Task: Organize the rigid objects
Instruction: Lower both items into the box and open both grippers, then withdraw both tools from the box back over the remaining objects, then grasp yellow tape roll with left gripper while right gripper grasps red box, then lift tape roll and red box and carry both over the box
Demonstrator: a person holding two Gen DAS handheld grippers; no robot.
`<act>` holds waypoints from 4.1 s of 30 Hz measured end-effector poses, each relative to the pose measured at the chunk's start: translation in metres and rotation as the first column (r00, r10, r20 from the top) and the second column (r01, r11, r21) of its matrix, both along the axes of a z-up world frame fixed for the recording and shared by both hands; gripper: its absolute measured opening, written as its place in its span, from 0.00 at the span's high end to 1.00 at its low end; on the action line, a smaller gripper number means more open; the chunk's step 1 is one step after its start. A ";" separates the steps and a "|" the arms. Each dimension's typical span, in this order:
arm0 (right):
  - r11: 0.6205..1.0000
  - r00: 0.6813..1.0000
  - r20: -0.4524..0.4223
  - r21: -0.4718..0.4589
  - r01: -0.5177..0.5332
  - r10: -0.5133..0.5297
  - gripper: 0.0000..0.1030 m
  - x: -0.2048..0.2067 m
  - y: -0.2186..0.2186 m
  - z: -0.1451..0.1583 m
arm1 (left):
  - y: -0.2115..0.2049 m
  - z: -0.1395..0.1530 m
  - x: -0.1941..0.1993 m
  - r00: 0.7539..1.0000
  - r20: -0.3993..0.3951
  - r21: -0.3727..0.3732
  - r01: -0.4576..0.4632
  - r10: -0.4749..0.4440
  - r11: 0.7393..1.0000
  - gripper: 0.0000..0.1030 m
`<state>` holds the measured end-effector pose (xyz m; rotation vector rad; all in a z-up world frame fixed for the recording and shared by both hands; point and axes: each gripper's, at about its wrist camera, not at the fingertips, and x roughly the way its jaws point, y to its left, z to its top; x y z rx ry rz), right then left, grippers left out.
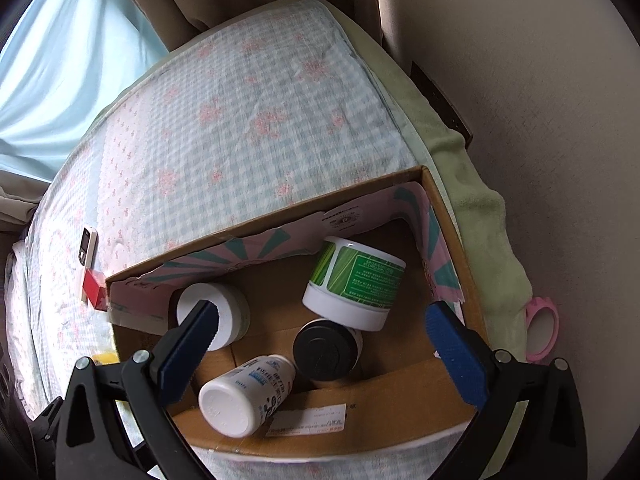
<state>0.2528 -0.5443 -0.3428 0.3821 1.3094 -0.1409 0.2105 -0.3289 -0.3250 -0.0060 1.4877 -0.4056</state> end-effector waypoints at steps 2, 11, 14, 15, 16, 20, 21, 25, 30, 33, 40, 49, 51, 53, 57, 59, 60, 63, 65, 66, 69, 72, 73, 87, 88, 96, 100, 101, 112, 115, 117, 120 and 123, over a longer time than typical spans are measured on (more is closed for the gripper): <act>1.000 1.000 0.002 -0.008 -0.007 0.007 0.00 -0.002 0.003 0.011 | 0.005 0.012 -0.004 1.000 0.016 0.001 0.001 -0.001 1.000 0.00; 1.000 0.995 0.096 -0.013 -0.020 0.021 0.00 -0.018 0.023 0.082 | 0.045 0.072 -0.028 0.992 0.124 0.019 -0.014 0.012 1.000 0.00; 0.998 0.990 0.126 -0.036 -0.055 0.059 0.00 -0.024 0.037 0.104 | 0.065 0.087 -0.036 0.986 0.162 0.037 -0.032 0.026 0.999 0.00; 0.997 0.988 0.134 -0.043 -0.066 0.072 0.00 -0.025 0.042 0.110 | 0.074 0.092 -0.039 0.984 0.176 0.044 -0.042 0.034 0.998 0.00; 0.996 0.986 0.144 -0.049 -0.078 0.084 0.00 -0.027 0.048 0.117 | 0.082 0.097 -0.041 0.982 0.186 0.048 -0.053 0.043 0.997 0.00; 0.989 0.975 0.176 -0.069 -0.128 0.138 0.00 -0.033 0.073 0.139 | 0.121 0.112 -0.048 0.971 0.216 0.050 -0.115 0.102 0.992 0.00; 0.987 0.971 0.181 -0.071 -0.144 0.155 0.00 -0.033 0.081 0.144 | 0.132 0.116 -0.051 0.968 0.223 0.046 -0.131 0.118 0.990 0.00; 0.973 0.952 0.200 -0.078 -0.219 0.231 0.00 -0.033 0.117 0.160 | 0.171 0.129 -0.061 0.951 0.250 0.040 -0.195 0.179 0.980 0.00; 0.942 0.915 0.223 -0.061 -0.330 0.335 0.00 -0.026 0.168 0.167 | 0.211 0.133 -0.072 0.929 0.273 0.060 -0.276 0.250 0.959 0.00; 0.910 0.880 0.233 -0.068 -0.409 0.413 0.00 -0.021 0.200 0.166 | 0.230 0.129 -0.077 0.915 0.279 0.078 -0.325 0.292 0.942 0.00; 0.826 0.800 0.213 -0.086 -0.557 0.561 0.00 0.002 0.265 0.149 | 0.262 0.105 -0.087 0.869 0.270 0.093 -0.451 0.414 0.888 0.00; 0.697 0.684 0.136 -0.096 -0.710 0.716 0.00 0.039 0.332 0.106 | 0.293 0.055 -0.090 0.848 0.234 0.132 -0.513 0.476 0.848 0.00; 0.673 0.663 0.117 -0.079 -0.736 0.739 0.00 0.051 0.343 0.093 | 0.294 0.036 -0.084 0.854 0.217 0.147 -0.507 0.473 0.849 0.00; 0.638 0.632 0.093 -0.074 -0.766 0.770 0.00 0.061 0.354 0.078 | 0.293 0.014 -0.079 0.860 0.189 0.158 -0.502 0.473 0.850 0.00; 0.573 0.572 0.032 -0.036 -0.819 0.820 0.00 0.082 0.369 0.042 | 0.283 -0.032 -0.069 0.868 0.137 0.158 -0.495 0.478 0.854 0.00; 0.546 0.546 -0.006 -0.013 -0.838 0.838 0.00 0.094 0.376 0.020 | 0.278 -0.053 -0.062 0.870 0.120 0.173 -0.492 0.477 0.853 0.00; 0.530 0.530 -0.026 -0.008 -0.848 0.848 0.00 0.099 0.380 0.010 | 0.276 -0.064 -0.059 0.871 0.117 0.177 -0.492 0.478 0.853 0.00; 0.470 0.468 -0.078 0.005 -0.883 0.880 0.00 0.115 0.394 -0.020 | 0.271 -0.094 -0.045 0.876 0.126 0.210 -0.483 0.466 0.850 0.00; 0.432 0.428 -0.120 0.005 -0.902 0.896 0.00 0.125 0.402 -0.040 | 0.269 -0.116 -0.036 0.883 0.119 0.257 -0.469 0.454 0.845 0.00; 0.417 0.412 -0.141 0.010 -0.909 0.900 0.00 0.130 0.407 -0.050 | 0.268 -0.124 -0.032 0.882 0.121 0.269 -0.470 0.455 0.841 0.00; 0.378 0.365 -0.192 0.033 -0.925 0.911 0.00 0.140 0.417 -0.077 | 0.267 -0.143 -0.022 0.876 0.115 0.267 -0.481 0.468 0.835 0.00; 0.354 0.338 -0.220 0.036 -0.935 0.915 0.00 0.147 0.425 -0.095 | 0.264 -0.153 -0.011 0.879 0.110 0.260 -0.476 0.464 0.840 0.00; 0.354 0.338 -0.221 0.034 -0.935 0.915 0.00 0.149 0.427 -0.099 | 0.262 -0.154 -0.007 0.881 0.111 0.255 -0.473 0.460 0.844 0.00; 0.289 0.264 -0.301 0.043 -0.956 0.916 0.33 0.157 0.444 -0.136 | 0.260 -0.164 0.028 0.885 0.090 0.271 -0.464 0.458 0.843 0.00; 0.292 0.263 -0.309 0.049 -0.955 0.914 0.38 0.158 0.444 -0.138 | 0.259 -0.163 0.029 0.884 0.089 0.268 -0.464 0.458 0.844 0.01; 0.290 0.263 -0.342 0.030 -0.957 0.902 0.58 0.170 0.448 -0.154 | 0.273 -0.162 0.039 0.879 0.069 0.229 -0.474 0.472 0.850 0.05; 0.248 0.234 -0.352 -0.005 -0.969 0.907 0.62 0.165 0.457 -0.156 | 0.276 -0.162 0.038 0.879 0.067 0.232 -0.475 0.473 0.849 0.05; 0.245 0.233 -0.351 -0.010 -0.970 0.907 0.62 0.164 0.458 -0.155 | 0.277 -0.161 0.036 0.878 0.068 0.233 -0.475 0.473 0.849 0.05; 0.280 0.279 -0.303 -0.041 -0.959 0.911 0.63 0.144 0.453 -0.131 | 0.291 -0.132 0.016 0.871 0.120 0.208 -0.492 0.477 0.845 0.06; 0.289 0.292 -0.282 -0.053 -0.956 0.914 0.63 0.141 0.453 -0.115 | 0.296 -0.117 0.014 0.870 0.144 0.203 -0.492 0.471 0.847 0.06; 0.296 0.301 -0.264 -0.061 -0.953 0.916 0.63 0.137 0.454 -0.103 | 0.300 -0.104 0.010 0.867 0.160 0.198 -0.496 0.471 0.846 0.06; 0.305 0.314 -0.236 -0.077 -0.949 0.920 0.63 0.131 0.455 -0.083 | 0.307 -0.086 0.005 0.861 0.180 0.187 -0.504 0.475 0.843 0.06; 0.336 0.347 -0.202 -0.086 -0.938 0.916 0.63 0.124 0.454 -0.059 | 0.307 -0.065 0.000 0.861 0.208 0.179 -0.500 0.464 0.847 0.06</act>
